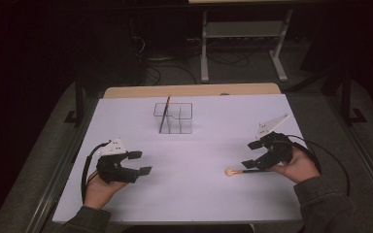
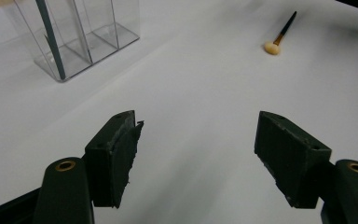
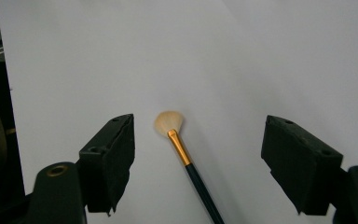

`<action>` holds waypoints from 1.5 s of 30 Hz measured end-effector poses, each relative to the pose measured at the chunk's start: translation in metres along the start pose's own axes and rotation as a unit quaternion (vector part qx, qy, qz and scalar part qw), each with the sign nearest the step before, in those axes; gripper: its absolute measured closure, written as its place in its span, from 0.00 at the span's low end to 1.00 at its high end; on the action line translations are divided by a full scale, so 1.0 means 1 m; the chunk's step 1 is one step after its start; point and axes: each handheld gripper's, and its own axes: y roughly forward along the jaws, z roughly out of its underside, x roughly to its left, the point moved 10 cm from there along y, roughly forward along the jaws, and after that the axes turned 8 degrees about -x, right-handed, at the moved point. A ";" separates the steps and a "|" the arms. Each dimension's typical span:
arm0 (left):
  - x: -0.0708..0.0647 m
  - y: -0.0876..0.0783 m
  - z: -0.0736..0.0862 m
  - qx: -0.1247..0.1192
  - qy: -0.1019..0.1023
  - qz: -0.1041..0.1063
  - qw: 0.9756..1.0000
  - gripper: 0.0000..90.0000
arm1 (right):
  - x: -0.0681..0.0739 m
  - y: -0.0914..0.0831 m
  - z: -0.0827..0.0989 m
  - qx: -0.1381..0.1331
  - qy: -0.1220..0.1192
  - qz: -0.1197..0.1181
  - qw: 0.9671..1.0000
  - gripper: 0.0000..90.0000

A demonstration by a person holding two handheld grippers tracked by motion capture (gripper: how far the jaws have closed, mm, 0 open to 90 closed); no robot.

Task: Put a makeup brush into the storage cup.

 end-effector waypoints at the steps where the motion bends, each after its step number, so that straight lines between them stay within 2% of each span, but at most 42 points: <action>1: 0.000 0.000 0.001 0.000 0.000 0.000 1.000 0.32 | 0.000 0.001 0.000 0.001 -0.002 0.000 1.000 0.28; 16: 0.002 -0.002 0.002 -0.004 0.000 -0.002 1.000 0.32 | 0.001 0.011 0.003 0.021 -0.025 -0.007 0.999 0.34; 21: 0.002 -0.002 0.003 -0.005 -0.003 -0.001 1.000 0.32 | 0.001 0.017 0.007 0.039 -0.049 -0.008 0.998 0.38; 29: 0.003 -0.004 0.004 -0.007 -0.006 0.001 1.000 0.32 | 0.002 0.029 0.018 0.069 -0.052 -0.013 0.996 0.43; 35: 0.003 -0.004 0.004 -0.009 -0.006 0.003 1.000 0.32 | 0.003 0.033 0.024 0.077 -0.058 -0.015 0.995 0.48; 42: 0.003 -0.004 0.004 -0.008 -0.006 0.006 1.000 0.32 | 0.005 0.038 0.031 0.098 -0.076 -0.023 0.992 0.57; 45: 0.003 -0.005 0.004 -0.009 -0.005 0.006 1.000 0.32 | 0.005 0.041 0.034 0.099 -0.078 -0.024 0.992 0.60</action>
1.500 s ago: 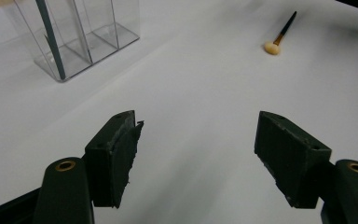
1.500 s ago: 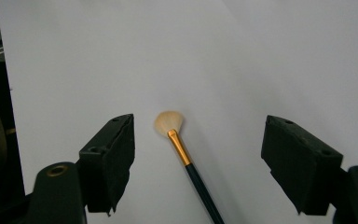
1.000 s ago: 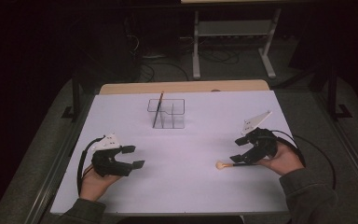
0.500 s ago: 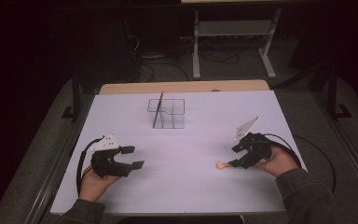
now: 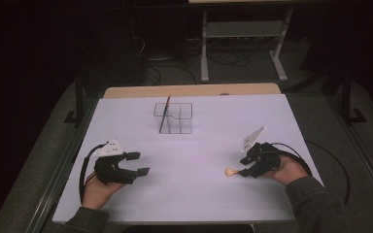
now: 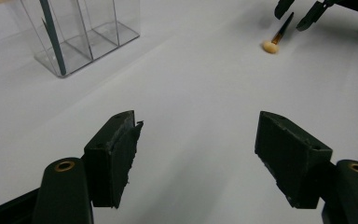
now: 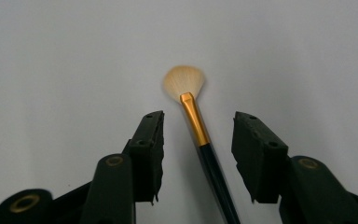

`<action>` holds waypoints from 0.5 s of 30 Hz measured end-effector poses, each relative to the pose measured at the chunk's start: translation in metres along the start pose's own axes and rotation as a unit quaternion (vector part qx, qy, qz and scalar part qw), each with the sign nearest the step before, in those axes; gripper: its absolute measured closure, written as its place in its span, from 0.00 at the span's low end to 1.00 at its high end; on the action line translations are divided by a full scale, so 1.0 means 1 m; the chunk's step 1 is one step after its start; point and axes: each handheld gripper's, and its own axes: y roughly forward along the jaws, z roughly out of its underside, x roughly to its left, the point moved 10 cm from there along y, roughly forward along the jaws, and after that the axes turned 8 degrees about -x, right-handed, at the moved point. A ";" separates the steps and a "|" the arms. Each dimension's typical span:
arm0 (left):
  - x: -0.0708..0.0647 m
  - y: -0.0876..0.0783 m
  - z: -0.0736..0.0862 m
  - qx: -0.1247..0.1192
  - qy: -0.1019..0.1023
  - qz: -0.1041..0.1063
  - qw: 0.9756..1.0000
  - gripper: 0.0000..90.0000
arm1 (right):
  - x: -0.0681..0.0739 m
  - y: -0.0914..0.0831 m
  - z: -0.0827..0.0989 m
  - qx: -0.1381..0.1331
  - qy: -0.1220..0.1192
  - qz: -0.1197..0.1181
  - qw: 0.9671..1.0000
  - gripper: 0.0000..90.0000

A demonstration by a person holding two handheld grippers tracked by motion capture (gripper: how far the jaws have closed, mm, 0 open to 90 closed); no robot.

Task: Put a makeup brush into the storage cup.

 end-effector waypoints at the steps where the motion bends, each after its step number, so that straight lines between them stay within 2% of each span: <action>1: 0.000 0.000 0.000 0.000 -0.002 0.000 1.000 0.32 | 0.000 0.001 0.001 0.000 0.000 0.000 1.000 0.60; 4: 0.000 0.001 0.001 0.001 -0.001 0.001 1.000 0.32 | -0.001 0.003 0.005 0.001 0.006 -0.002 1.000 0.61; 15: 0.000 0.001 0.001 0.000 -0.002 0.003 1.000 0.32 | -0.004 0.011 0.010 0.018 -0.007 0.000 1.000 0.72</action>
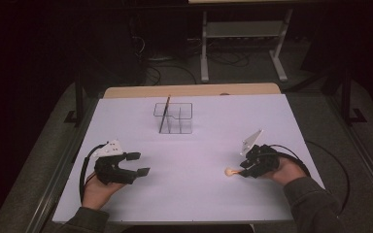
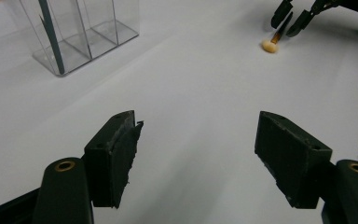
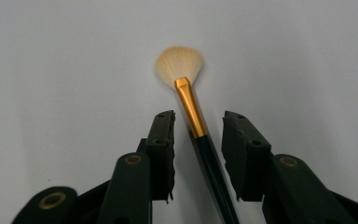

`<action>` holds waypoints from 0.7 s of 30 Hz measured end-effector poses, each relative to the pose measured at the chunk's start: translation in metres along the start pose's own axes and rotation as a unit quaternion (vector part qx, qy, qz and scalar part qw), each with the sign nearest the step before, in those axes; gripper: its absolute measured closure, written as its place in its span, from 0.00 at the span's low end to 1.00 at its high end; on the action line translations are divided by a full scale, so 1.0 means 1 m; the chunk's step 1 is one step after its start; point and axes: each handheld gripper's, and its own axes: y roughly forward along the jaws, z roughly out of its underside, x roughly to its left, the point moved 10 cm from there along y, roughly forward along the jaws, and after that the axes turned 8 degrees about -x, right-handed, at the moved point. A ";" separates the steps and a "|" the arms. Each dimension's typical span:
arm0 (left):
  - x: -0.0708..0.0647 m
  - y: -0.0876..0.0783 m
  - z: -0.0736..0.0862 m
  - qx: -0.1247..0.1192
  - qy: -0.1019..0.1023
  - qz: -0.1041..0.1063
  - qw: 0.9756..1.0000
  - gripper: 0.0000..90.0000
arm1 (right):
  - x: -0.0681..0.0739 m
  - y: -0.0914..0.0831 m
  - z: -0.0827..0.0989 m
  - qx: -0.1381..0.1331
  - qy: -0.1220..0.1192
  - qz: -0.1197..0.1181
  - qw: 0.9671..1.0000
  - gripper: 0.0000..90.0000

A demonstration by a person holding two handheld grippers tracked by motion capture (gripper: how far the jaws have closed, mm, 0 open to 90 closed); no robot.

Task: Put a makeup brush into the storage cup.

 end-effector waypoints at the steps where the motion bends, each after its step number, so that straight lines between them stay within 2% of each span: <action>1: 0.000 0.000 0.000 0.000 0.000 0.000 1.000 0.32 | 0.000 0.001 0.000 0.000 -0.002 -0.001 1.000 0.72; 9: 0.000 0.000 0.000 0.000 -0.001 0.001 1.000 0.32 | -0.001 0.004 0.001 0.008 -0.015 -0.001 1.000 0.79; 21: 0.000 0.001 0.001 0.000 -0.002 0.004 1.000 0.32 | -0.003 0.006 0.004 0.018 -0.037 -0.016 0.999 0.92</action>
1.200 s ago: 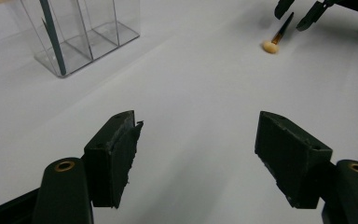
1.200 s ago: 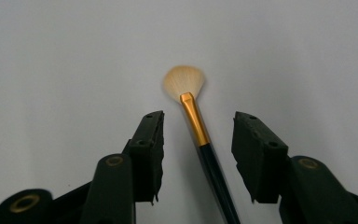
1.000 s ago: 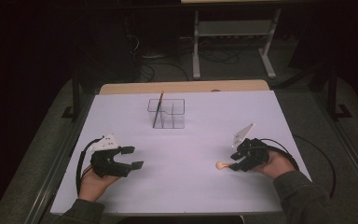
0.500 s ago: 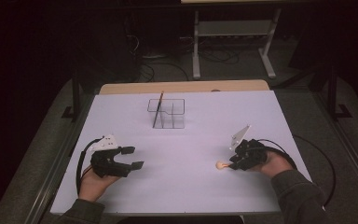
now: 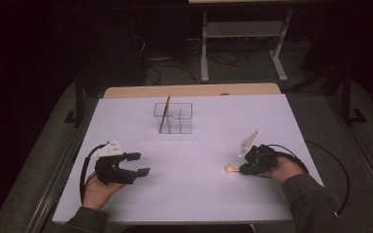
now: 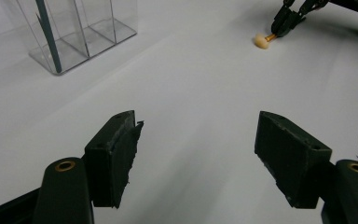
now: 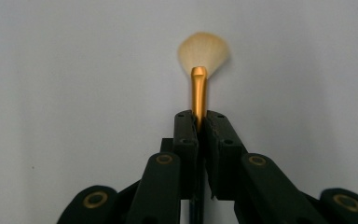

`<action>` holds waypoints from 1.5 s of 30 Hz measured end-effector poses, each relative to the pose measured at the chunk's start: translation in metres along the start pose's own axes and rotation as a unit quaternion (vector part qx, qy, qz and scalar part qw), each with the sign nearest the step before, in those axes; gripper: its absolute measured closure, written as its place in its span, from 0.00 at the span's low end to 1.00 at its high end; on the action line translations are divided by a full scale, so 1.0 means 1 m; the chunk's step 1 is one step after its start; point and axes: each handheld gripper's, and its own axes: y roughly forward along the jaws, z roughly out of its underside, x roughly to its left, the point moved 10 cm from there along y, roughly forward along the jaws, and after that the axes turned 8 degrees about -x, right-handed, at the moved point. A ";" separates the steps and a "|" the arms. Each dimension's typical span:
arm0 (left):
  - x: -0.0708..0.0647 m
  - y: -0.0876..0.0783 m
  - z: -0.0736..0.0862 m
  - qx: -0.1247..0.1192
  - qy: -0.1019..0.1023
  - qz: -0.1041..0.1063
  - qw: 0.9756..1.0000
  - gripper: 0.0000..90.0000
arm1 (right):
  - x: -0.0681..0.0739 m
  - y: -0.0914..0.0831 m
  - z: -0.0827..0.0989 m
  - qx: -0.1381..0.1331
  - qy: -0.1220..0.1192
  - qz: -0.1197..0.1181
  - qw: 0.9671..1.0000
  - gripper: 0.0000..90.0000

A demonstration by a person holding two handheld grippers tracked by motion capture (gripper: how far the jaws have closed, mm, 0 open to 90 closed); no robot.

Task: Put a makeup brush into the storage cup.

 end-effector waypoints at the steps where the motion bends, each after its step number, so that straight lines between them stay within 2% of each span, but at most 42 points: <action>1: 0.000 0.000 0.000 0.001 0.001 0.000 1.000 0.32 | 0.000 0.000 0.000 0.002 0.002 -0.001 1.000 0.92; 6: 0.000 0.000 0.000 0.003 0.004 0.001 1.000 0.32 | -0.001 0.000 0.000 0.003 0.007 -0.006 1.000 0.93; 10: -0.001 0.000 0.000 0.002 0.003 0.001 1.000 0.32 | -0.001 0.000 0.000 0.004 0.025 -0.010 1.000 0.93; 18: 0.000 0.000 0.000 0.000 0.002 0.001 1.000 0.32 | -0.001 -0.002 0.001 -0.003 0.045 -0.017 0.999 0.93; 28: -0.001 0.000 0.000 -0.002 0.001 0.001 1.000 0.33 | -0.001 -0.014 -0.007 -0.039 0.048 -0.014 0.998 0.93; 37: -0.001 0.000 0.000 -0.001 0.000 0.001 1.000 0.33 | 0.002 -0.023 -0.015 -0.074 0.057 -0.020 0.995 0.93; 45: -0.001 0.000 0.000 -0.001 0.001 0.002 1.000 0.33 | 0.000 -0.033 -0.018 -0.096 0.065 -0.013 0.993 0.93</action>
